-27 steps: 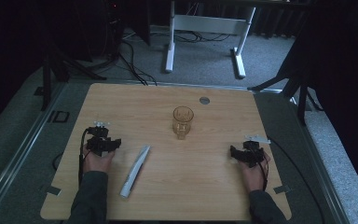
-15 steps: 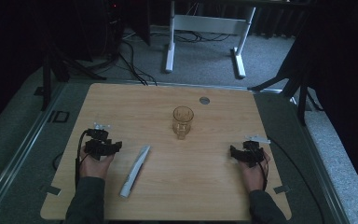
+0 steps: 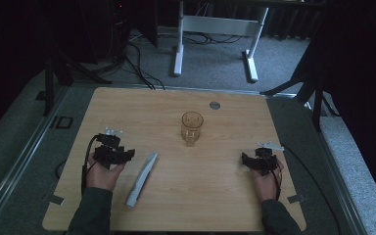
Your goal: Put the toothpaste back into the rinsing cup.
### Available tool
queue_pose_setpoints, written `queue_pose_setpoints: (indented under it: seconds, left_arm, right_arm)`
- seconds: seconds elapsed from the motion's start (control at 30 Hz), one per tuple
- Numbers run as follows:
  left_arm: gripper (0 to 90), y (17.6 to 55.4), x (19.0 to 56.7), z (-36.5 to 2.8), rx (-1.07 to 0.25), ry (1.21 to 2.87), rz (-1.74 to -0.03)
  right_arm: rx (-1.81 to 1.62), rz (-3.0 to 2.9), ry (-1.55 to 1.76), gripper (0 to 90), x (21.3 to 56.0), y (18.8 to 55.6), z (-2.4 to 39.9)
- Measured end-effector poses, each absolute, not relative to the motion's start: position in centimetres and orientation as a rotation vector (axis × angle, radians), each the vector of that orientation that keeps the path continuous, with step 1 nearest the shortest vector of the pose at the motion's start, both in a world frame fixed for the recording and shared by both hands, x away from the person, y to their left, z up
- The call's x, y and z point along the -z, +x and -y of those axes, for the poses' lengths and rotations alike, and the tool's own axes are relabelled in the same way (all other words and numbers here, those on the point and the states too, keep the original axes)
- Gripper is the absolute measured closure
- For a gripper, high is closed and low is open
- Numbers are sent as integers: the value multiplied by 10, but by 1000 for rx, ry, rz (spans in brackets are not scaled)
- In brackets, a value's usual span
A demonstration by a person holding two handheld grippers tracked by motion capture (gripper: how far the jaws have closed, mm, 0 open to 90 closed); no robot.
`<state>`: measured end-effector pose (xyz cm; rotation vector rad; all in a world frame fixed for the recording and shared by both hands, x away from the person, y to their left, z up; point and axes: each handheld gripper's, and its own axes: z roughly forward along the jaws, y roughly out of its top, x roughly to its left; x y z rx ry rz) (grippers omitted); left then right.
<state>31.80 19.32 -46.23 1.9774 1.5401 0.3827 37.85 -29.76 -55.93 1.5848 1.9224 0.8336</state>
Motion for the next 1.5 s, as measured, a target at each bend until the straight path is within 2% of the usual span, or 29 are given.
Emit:
queue_pose_setpoints:
  seconds: [0.63, 1.5]
  left_arm:
    - [542, 309, 453, -166, -309, 2097, -1543]
    - [503, 306, 458, -147, -281, 2263, -1539]
  right_arm:
    - [-833, -1922, 1585, 213, 559, 378, 298]
    - [-834, -1922, 1586, 213, 559, 379, 298]
